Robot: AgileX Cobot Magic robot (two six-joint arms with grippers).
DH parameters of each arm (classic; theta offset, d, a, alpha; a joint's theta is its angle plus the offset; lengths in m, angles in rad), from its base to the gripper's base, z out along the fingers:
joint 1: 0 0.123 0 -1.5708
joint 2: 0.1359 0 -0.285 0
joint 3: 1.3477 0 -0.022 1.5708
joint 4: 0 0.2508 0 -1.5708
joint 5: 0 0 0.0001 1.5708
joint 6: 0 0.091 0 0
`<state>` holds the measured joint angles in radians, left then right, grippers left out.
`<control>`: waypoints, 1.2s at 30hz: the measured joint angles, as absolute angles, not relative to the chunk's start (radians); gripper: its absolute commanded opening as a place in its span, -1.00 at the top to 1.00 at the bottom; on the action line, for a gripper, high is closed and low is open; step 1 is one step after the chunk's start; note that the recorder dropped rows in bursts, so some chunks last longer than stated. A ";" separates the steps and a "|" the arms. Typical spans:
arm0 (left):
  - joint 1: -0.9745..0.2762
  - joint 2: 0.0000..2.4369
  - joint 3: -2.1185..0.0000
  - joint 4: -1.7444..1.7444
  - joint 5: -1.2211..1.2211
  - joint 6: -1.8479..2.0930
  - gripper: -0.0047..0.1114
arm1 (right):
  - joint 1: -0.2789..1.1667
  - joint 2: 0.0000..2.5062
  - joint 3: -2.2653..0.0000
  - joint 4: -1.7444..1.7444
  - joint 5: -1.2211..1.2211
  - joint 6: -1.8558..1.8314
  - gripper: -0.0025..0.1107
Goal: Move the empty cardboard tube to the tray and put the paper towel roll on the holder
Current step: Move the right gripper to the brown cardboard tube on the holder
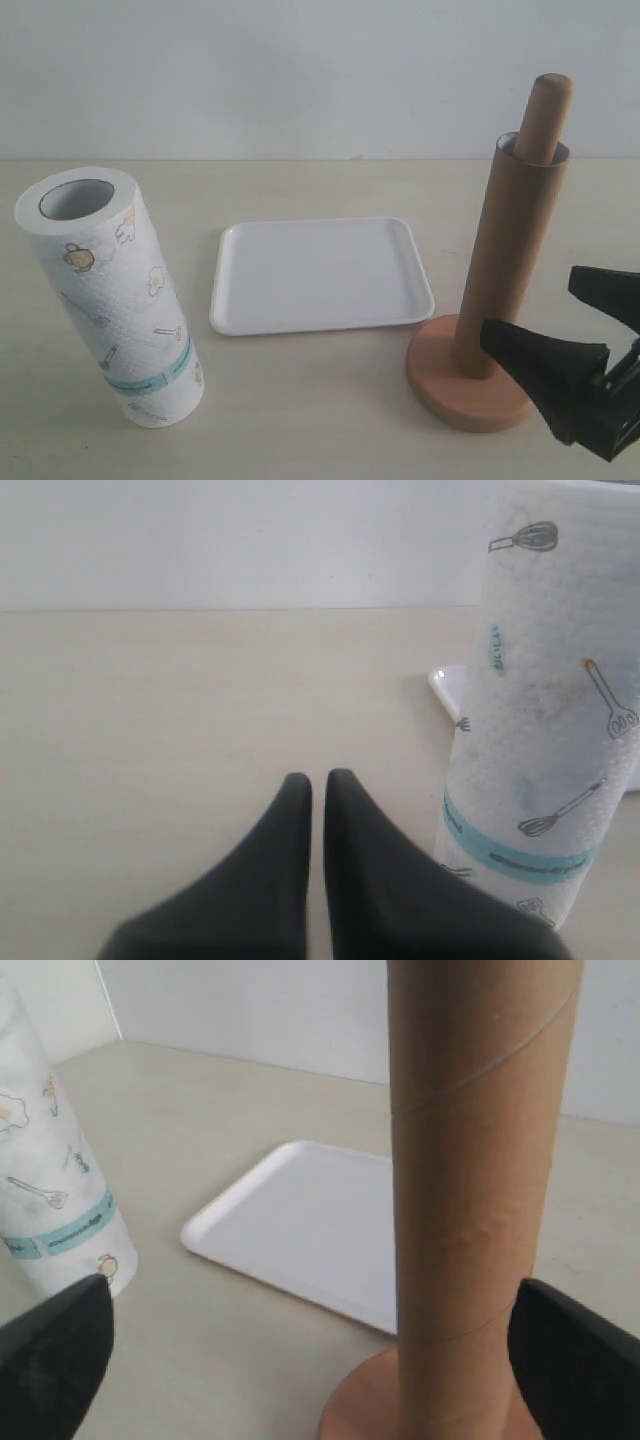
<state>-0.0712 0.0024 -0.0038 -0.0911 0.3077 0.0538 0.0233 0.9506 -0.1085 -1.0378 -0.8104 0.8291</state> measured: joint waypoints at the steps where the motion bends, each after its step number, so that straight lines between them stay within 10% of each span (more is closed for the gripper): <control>1: -0.071 0.002 -0.004 -0.091 0.308 0.054 0.84 | 0.023 0.951 -0.109 -1.019 -0.808 0.799 -0.90; 36: -0.071 0.002 -0.004 -0.091 0.308 0.054 0.84 | 0.023 1.539 -0.301 -0.752 -1.192 0.318 -0.90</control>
<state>-0.0712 0.0024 -0.0038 -0.0911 0.3077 0.0538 0.0233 1.5388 -0.3007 -0.7517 -1.1916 0.3184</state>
